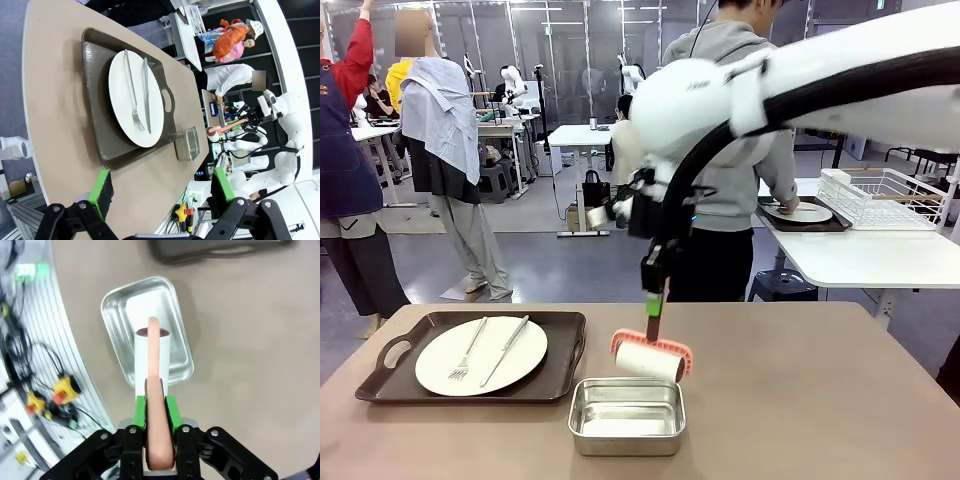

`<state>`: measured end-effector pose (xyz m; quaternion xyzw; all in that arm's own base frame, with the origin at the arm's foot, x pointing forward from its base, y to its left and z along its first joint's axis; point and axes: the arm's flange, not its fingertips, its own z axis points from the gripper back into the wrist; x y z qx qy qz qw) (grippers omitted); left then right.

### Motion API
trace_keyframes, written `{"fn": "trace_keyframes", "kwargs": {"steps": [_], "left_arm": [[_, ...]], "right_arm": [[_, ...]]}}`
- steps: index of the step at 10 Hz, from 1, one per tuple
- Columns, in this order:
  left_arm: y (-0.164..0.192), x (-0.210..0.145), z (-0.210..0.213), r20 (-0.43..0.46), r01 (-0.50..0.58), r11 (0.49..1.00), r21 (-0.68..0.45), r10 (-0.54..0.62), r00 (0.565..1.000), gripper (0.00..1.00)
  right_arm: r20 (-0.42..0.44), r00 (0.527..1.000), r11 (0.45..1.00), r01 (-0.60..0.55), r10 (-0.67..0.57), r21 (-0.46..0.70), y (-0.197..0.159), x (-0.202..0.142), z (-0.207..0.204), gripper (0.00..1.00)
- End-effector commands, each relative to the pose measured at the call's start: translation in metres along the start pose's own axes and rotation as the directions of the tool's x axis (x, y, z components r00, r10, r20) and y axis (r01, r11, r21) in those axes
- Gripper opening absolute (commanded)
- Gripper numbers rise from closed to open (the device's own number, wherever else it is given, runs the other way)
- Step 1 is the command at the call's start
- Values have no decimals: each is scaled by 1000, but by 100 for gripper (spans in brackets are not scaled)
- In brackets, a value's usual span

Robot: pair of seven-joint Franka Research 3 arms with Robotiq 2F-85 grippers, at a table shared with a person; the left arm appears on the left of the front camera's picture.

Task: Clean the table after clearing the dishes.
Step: When the left (or right) Handle tray is removed, use the left hand (or right hand) to clean the left (or right) side of the table with the Lint Roller.

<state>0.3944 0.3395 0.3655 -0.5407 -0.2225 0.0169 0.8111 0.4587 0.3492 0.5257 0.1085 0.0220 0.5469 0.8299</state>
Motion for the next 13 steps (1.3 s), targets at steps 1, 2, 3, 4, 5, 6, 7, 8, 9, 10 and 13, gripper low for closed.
{"fn": "trace_keyframes", "kwargs": {"steps": [1,2,3,4,5,6,7,8,9,10,13], "left_arm": [[-1,-2,3,-8,0,1000,7,0,1000,100],[-1,-2,3,-8,0,1000,7,0,1000,100],[-1,-2,3,-8,0,1000,7,0,1000,100],[-1,-2,3,-8,0,1000,7,0,1000,100],[-1,-2,3,-8,0,1000,7,0,1000,100],[-1,-2,3,-8,0,1000,7,0,1000,100],[-1,-2,3,-8,0,1000,7,0,1000,100],[-1,-2,3,-8,0,1000,7,0,1000,100],[-1,-2,3,-8,0,1000,7,0,1000,100],[-1,-2,3,-8,0,1000,7,0,1000,100],[-1,-2,3,-8,0,1000,7,0,1000,100]], "right_arm": [[104,948,953,303,-301,-6,-15,-47,-1,16],[139,870,881,472,-473,45,-32,-65,-2,16],[175,799,818,566,-575,102,-47,-82,-7,16],[209,739,767,629,-641,127,-57,-94,-9,16],[258,688,730,670,-679,135,-63,-105,-12,16],[284,651,706,684,-704,181,-70,-113,-16,16],[283,707,758,634,-648,151,-73,-115,-18,16],[217,699,731,665,-682,155,-87,-112,-9,16],[217,699,731,665,-682,155,-87,-112,-9,16],[217,699,731,665,-682,155,-87,-112,-9,16],[226,691,726,667,-686,164,-85,-114,-14,21]]}}
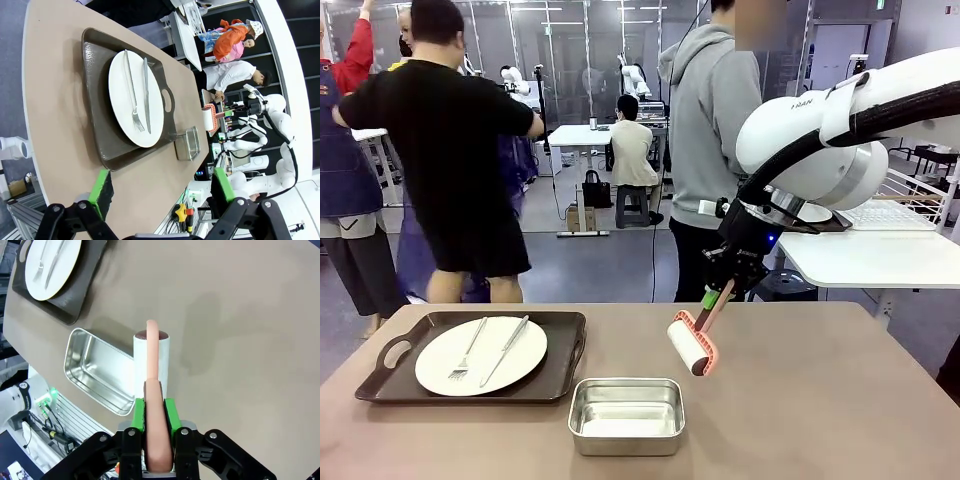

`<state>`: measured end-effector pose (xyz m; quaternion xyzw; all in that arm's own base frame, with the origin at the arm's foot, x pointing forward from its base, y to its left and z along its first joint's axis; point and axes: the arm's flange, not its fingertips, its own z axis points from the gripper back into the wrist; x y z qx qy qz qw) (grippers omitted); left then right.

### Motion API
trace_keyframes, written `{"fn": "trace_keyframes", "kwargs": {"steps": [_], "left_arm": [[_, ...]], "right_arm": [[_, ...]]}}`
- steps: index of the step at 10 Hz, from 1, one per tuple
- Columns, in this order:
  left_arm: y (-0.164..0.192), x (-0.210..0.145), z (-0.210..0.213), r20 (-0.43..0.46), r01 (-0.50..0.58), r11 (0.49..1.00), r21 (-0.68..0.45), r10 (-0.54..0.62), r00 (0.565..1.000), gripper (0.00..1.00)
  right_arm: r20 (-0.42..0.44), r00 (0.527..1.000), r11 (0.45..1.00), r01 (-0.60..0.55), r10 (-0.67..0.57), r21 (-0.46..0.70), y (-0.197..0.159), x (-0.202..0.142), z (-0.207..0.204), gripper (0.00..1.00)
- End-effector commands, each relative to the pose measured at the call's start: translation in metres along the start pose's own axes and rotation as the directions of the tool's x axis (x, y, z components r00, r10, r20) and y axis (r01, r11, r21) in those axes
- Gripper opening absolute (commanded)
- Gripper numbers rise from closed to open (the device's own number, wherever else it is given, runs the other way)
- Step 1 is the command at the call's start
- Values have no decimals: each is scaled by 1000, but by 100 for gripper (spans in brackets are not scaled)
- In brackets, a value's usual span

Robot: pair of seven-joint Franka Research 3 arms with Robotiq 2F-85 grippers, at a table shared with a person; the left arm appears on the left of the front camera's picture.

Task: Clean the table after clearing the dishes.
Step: When the left (or right) Handle tray is removed, use the left hand (or right hand) to clean the left (or right) side of the table with the Lint Roller.

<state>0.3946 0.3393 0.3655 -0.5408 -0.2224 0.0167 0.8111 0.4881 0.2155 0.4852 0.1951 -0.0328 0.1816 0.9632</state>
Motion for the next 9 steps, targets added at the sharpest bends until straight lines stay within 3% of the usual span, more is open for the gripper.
{"fn": "trace_keyframes", "kwargs": {"steps": [1,6,9], "left_arm": [[-1,-2,3,-7,0,1000,8,0,1000,100],[-1,-2,3,-7,0,1000,8,0,1000,100],[-1,-2,3,-7,0,1000,8,0,1000,100]], "right_arm": [[49,996,997,74,-74,0,-10,4,-9,21],[121,955,959,259,-272,112,-68,-2,-42,21],[91,926,923,349,-366,159,-100,0,-61,21]]}}
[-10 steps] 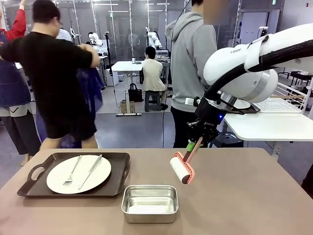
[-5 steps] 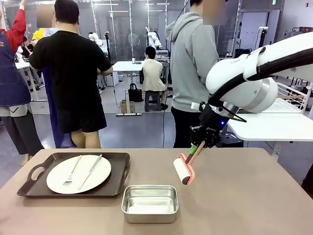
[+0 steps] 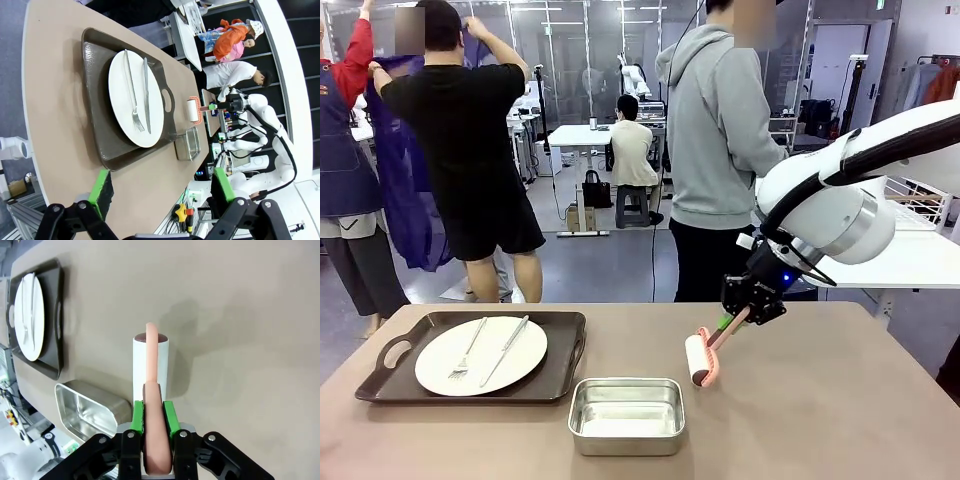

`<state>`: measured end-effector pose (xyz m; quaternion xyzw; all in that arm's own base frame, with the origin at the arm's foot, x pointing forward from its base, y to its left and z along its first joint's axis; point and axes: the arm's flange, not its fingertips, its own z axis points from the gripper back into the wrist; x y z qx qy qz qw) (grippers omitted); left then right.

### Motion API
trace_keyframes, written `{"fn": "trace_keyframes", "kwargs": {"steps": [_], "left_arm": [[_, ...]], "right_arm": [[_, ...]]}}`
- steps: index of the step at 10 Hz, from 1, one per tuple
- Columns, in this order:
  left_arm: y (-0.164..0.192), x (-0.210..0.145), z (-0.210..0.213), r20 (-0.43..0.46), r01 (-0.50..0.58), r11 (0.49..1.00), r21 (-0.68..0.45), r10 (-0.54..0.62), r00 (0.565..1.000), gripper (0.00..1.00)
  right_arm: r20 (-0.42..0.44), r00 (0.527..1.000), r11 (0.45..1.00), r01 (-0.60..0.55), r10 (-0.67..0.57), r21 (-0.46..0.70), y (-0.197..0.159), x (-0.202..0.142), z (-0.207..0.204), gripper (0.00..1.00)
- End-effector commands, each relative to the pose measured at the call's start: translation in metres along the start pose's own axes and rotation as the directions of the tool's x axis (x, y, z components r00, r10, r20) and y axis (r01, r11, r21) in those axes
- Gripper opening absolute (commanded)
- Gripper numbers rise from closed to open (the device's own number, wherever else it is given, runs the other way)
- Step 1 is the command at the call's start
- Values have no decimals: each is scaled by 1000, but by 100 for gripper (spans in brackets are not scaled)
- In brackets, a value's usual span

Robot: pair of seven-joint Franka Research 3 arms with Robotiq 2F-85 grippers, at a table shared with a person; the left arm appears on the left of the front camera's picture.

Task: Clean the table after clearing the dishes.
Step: When the left (or right) Handle tray is removed, use the left hand (or right hand) to clean the left (or right) side of the table with the Lint Roller.

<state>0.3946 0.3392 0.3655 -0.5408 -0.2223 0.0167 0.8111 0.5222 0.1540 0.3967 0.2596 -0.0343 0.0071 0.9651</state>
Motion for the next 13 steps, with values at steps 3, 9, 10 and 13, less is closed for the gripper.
{"fn": "trace_keyframes", "kwargs": {"steps": [3,9,10,13], "left_arm": [[-1,-2,3,-7,0,1000,8,0,1000,100],[-1,-2,3,-7,0,1000,8,0,1000,100],[-1,-2,3,-7,0,1000,8,0,1000,100],[-1,-2,3,-7,0,1000,8,0,1000,100]], "right_arm": [[13,998,998,59,-59,-12,-35,3,-5,21],[75,997,991,37,-28,-130,-110,-5,13,21],[89,996,980,50,-33,-190,-117,-7,18,21],[97,995,932,67,-35,-356,-134,-11,36,21]]}}
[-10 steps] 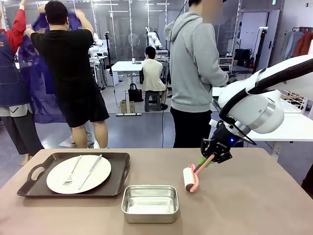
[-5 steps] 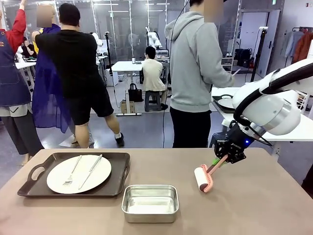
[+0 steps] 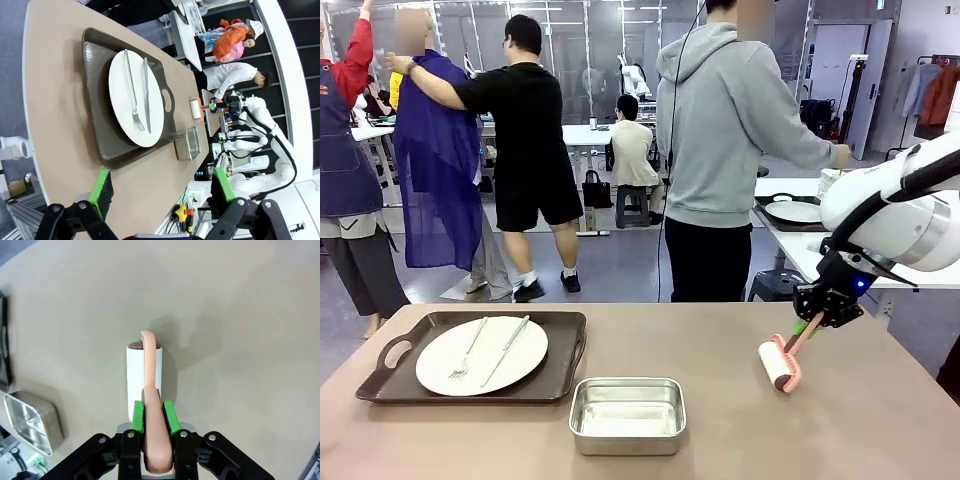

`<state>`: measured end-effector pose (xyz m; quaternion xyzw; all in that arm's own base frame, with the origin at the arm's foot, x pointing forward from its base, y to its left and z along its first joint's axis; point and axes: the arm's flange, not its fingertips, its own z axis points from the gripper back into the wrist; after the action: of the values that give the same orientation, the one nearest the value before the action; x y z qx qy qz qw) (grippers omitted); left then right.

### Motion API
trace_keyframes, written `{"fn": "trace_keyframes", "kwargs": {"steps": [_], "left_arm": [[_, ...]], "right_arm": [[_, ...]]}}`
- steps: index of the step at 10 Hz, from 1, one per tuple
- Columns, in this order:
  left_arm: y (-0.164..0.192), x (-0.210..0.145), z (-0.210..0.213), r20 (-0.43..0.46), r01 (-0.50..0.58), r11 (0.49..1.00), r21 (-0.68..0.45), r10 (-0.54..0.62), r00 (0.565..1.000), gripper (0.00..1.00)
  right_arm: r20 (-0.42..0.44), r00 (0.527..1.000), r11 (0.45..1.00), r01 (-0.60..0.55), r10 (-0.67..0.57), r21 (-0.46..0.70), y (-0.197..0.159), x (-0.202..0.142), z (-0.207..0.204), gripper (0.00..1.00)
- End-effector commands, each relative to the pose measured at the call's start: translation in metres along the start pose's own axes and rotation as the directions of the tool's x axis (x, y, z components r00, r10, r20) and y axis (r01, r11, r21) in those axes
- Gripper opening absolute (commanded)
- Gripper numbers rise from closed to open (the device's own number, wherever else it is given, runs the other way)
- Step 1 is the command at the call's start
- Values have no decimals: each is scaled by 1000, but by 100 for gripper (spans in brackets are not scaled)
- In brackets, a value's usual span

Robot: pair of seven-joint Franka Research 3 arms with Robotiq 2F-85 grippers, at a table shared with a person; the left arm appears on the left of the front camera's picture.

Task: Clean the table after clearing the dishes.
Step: When the left (or right) Handle tray is removed, use the left hand (or right hand) to clean the left (or right) side of the table with the Lint Roller.

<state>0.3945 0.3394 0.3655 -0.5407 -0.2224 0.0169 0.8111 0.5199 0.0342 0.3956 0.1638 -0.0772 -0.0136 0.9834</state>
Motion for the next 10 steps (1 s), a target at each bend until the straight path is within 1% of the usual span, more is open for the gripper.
{"fn": "trace_keyframes", "kwargs": {"steps": [1,3,4,5,6,8,10], "left_arm": [[-1,-2,3,-8,0,1000,8,0,1000,100],[-1,-2,3,-8,0,1000,8,0,1000,100],[-1,-2,3,-8,0,1000,8,0,1000,100],[-1,-2,3,-8,0,1000,8,0,1000,100],[-1,-2,3,-8,0,1000,8,0,1000,100],[-1,-2,3,-8,0,1000,8,0,1000,100],[-1,-2,3,-8,0,1000,8,0,1000,100]], "right_arm": [[-10,999,978,34,-37,-205,-30,-10,-23,21],[2,998,942,66,-69,-328,-40,-10,-20,21],[10,997,912,76,-78,-402,-47,-10,-21,21],[18,995,888,97,-100,-449,-53,-9,-19,21],[30,993,872,114,-113,-476,-57,-9,-17,21],[45,994,859,105,-95,-502,-56,-12,-4,21],[82,996,880,65,-30,-471,-42,-20,30,21]]}}
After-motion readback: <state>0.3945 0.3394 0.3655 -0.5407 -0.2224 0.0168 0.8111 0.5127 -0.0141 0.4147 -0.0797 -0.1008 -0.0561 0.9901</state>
